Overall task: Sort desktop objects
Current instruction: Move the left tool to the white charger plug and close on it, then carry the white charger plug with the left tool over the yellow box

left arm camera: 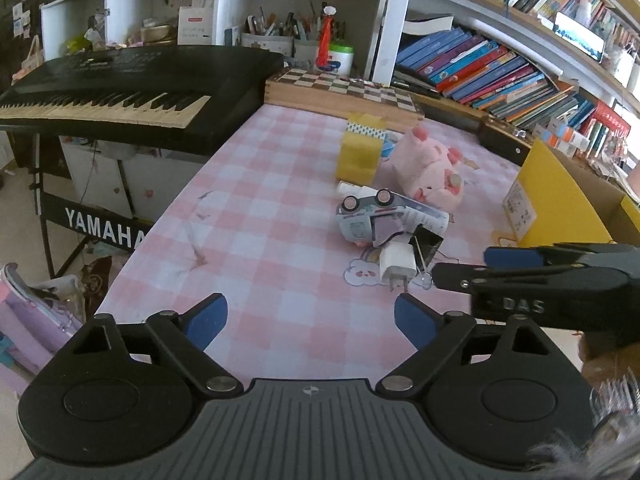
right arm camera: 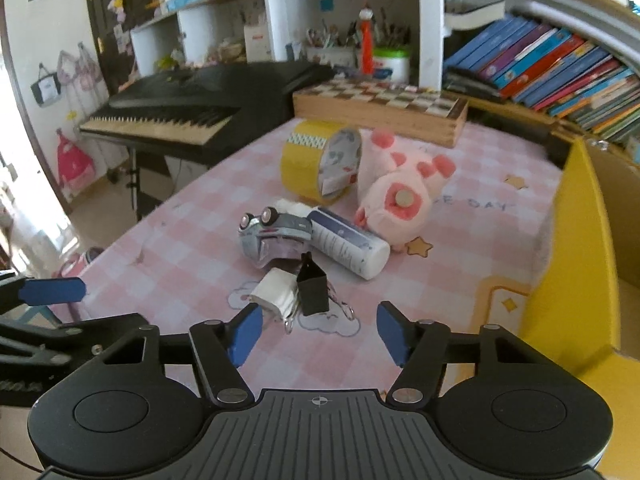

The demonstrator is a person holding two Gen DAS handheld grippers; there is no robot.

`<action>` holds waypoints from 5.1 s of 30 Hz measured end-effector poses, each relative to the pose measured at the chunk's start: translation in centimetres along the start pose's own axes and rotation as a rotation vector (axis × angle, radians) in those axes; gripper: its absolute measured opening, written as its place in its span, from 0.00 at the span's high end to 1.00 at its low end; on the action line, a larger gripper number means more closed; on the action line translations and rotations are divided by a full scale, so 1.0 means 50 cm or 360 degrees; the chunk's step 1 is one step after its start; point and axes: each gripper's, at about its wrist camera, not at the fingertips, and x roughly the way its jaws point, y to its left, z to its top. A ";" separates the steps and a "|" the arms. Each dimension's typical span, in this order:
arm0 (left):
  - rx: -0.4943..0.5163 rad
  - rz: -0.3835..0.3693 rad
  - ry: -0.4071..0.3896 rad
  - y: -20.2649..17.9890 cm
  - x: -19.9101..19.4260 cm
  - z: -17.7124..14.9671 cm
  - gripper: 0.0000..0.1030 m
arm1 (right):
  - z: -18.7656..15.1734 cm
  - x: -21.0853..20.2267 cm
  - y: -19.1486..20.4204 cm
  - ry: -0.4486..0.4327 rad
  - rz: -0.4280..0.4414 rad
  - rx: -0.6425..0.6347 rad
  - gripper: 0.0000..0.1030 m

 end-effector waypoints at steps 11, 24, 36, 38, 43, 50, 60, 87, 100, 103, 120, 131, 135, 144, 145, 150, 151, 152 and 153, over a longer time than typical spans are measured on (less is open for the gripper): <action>0.0122 -0.0022 0.0021 -0.035 0.036 0.017 0.20 | 0.015 0.079 -0.011 0.0168 0.0020 -0.0113 0.59; 0.0241 -0.0197 0.0060 -0.105 0.117 0.035 0.34 | 0.073 -0.024 -0.053 -0.0082 -0.0013 -0.0116 0.61; 0.0328 -0.0096 0.0110 -0.168 0.207 0.052 0.58 | 0.100 -0.078 -0.062 -0.0168 -0.0019 -0.0112 0.61; 0.0356 -0.0087 0.0099 -0.164 0.201 0.048 0.64 | 0.097 -0.082 -0.063 -0.0172 -0.0023 -0.0103 0.61; 0.0357 -0.0140 0.0098 -0.138 0.171 0.039 0.68 | 0.087 -0.099 -0.054 -0.0189 -0.0046 -0.0071 0.61; 0.0291 -0.0230 0.0000 -0.091 0.089 0.054 0.68 | 0.078 -0.138 -0.029 -0.0251 -0.0092 -0.0030 0.61; 0.0257 -0.0410 -0.0118 -0.052 -0.040 0.053 0.68 | 0.040 -0.207 0.015 -0.0252 -0.0113 0.0079 0.61; 0.0696 -0.1093 -0.0006 -0.111 -0.249 -0.085 0.68 | -0.240 -0.450 0.101 -0.0225 -0.0550 0.0713 0.60; 0.0791 -0.1247 0.0028 -0.164 -0.258 -0.098 0.68 | -0.285 -0.499 0.082 -0.0244 -0.0706 0.0845 0.60; 0.0802 -0.1270 0.0035 -0.181 -0.256 -0.101 0.68 | -0.290 -0.504 0.071 -0.0236 -0.0717 0.0860 0.60; 0.0846 -0.1311 -0.0054 -0.324 -0.230 -0.042 0.68 | -0.255 -0.531 -0.085 -0.0331 -0.0687 0.0775 0.60; 0.0804 -0.1230 -0.0262 -0.446 -0.191 0.057 0.68 | -0.167 -0.528 -0.239 -0.0433 -0.0621 0.0509 0.60; 0.0760 -0.1182 -0.0271 -0.484 -0.160 0.094 0.68 | -0.132 -0.505 -0.289 -0.0444 -0.0583 0.0382 0.60; 0.0835 -0.0995 -0.0168 -0.562 -0.044 0.142 0.68 | -0.050 -0.402 -0.390 -0.0293 -0.0491 0.0087 0.60; 0.0845 -0.0976 -0.0153 -0.570 -0.030 0.148 0.68 | -0.045 -0.389 -0.401 -0.0265 -0.0485 0.0065 0.60; 0.0926 -0.0887 -0.0030 -0.617 0.050 0.162 0.68 | -0.026 -0.309 -0.452 -0.0050 -0.0441 -0.0059 0.60; 0.0958 -0.0865 -0.0009 -0.627 0.064 0.158 0.68 | -0.025 -0.295 -0.454 -0.0011 -0.0445 -0.0101 0.60; 0.0988 -0.0848 0.0008 -0.636 0.074 0.154 0.68 | -0.026 -0.282 -0.454 0.0019 -0.0450 -0.0153 0.60; 0.1020 -0.0832 0.0029 -0.645 0.086 0.150 0.68 | -0.026 -0.267 -0.454 0.0058 -0.0444 -0.0210 0.61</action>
